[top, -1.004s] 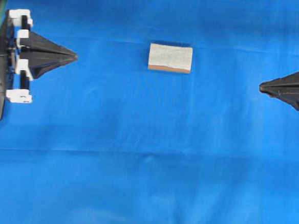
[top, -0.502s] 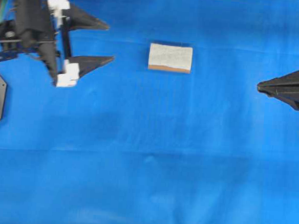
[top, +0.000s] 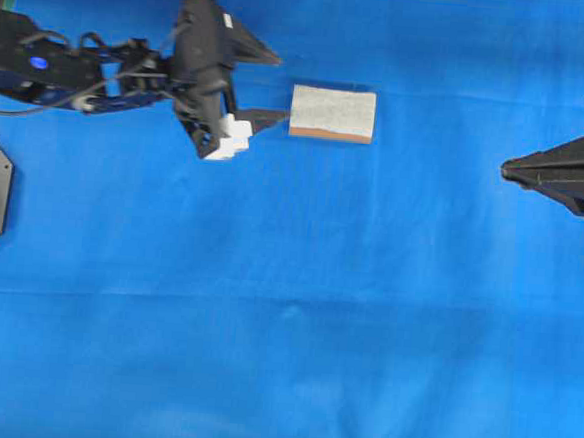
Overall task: Hand over the sponge with the left arm and wipe it with the right arm.
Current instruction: 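Reach the left gripper down to the grey-and-tan sponge, then grasp the sponge with the left gripper and lift it toward center, then move the right gripper in and close it on the sponge's free end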
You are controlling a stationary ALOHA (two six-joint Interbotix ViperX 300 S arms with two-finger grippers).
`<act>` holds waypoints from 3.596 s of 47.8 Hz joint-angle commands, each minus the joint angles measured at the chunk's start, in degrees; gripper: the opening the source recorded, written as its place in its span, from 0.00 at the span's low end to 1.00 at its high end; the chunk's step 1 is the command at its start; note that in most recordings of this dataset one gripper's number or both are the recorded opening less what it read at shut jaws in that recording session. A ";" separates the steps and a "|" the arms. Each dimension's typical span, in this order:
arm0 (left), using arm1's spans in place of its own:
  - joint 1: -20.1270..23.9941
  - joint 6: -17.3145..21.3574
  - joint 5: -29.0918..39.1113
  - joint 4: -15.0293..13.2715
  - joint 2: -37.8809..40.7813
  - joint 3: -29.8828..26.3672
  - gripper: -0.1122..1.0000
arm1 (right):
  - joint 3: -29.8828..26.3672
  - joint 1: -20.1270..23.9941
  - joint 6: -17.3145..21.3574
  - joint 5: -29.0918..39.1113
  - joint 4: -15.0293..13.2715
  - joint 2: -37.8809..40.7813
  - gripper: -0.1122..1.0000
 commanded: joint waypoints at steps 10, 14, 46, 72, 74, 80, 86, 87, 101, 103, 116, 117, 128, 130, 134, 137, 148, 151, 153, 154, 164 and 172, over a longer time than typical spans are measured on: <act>0.26 2.37 -0.26 0.09 7.12 -5.45 0.95 | -1.14 -1.32 0.18 -0.35 0.18 0.88 0.10; 0.44 2.99 -0.35 0.09 9.23 -6.50 0.95 | -1.14 -1.67 0.18 -0.44 0.18 1.32 0.10; 2.20 4.04 -0.79 0.18 19.69 -10.46 0.95 | -1.05 -2.72 0.26 -0.53 0.26 2.02 0.10; 1.58 3.69 2.99 -0.09 9.58 -8.26 0.41 | -1.05 -2.72 0.35 -0.26 0.62 2.37 0.10; 1.41 3.43 4.22 -0.09 8.35 -8.17 0.39 | -0.97 -2.72 0.35 -0.26 0.62 2.46 0.10; 0.18 1.76 9.05 -0.09 4.22 -8.53 0.39 | -1.05 -2.72 0.26 -0.44 0.62 2.64 0.10; -1.85 -0.18 12.74 -0.09 0.18 -8.70 0.39 | -1.05 -2.72 0.26 -0.44 0.62 2.81 0.10; -2.29 -0.26 13.18 -0.09 -0.44 -8.79 0.39 | -1.05 -2.81 0.26 -0.53 0.62 2.81 0.10; -11.69 -1.41 16.70 -0.53 -5.89 -8.88 0.39 | -1.05 -2.81 0.26 -0.44 0.62 3.78 0.10; -13.10 -2.29 16.70 -0.44 -5.89 -8.96 0.39 | -1.14 -2.72 0.35 -0.53 0.62 4.04 0.10; -18.19 -8.35 16.70 -0.44 -5.36 -9.23 0.39 | -1.93 -2.72 0.44 -0.53 0.62 5.98 0.10; -18.28 -8.53 16.70 -0.44 -5.36 -9.23 0.39 | -2.02 -2.72 0.44 -0.53 0.62 6.15 0.10; -18.37 -8.61 16.70 -0.35 -5.36 -9.32 0.39 | -3.78 -2.72 3.52 -0.18 0.53 8.44 0.10; -18.37 -8.53 16.70 -0.35 -5.36 -9.32 0.39 | -4.13 -2.64 4.22 -0.18 0.62 8.88 0.10; -18.37 -8.44 16.70 -0.35 -5.36 -9.23 0.39 | -5.10 -2.20 5.10 -0.18 0.62 10.11 0.10; -18.37 -8.26 16.70 -0.35 -5.36 -9.23 0.39 | -6.24 -1.49 5.45 -0.18 0.62 11.51 0.10; -18.46 -8.17 16.70 -0.35 -5.45 -9.23 0.39 | -10.37 0.18 5.80 -0.18 0.70 18.02 0.11; -18.46 -8.17 16.70 -0.35 -5.36 -9.14 0.39 | -11.78 0.44 6.59 0.00 0.79 20.39 0.11; -18.37 -8.17 16.70 -0.35 -5.36 -9.14 0.39 | -12.57 0.53 7.38 0.18 0.79 21.62 0.17; -18.37 -8.17 16.70 -0.35 -5.45 -9.14 0.39 | -13.10 0.62 7.73 0.35 0.79 22.32 0.22; -18.37 -8.00 16.88 -0.26 -5.36 -9.23 0.39 | -17.40 1.58 9.84 3.60 0.88 27.86 0.73; -18.37 -8.00 16.88 -0.26 -5.36 -9.23 0.39 | -20.48 1.67 10.99 4.22 1.93 32.26 0.77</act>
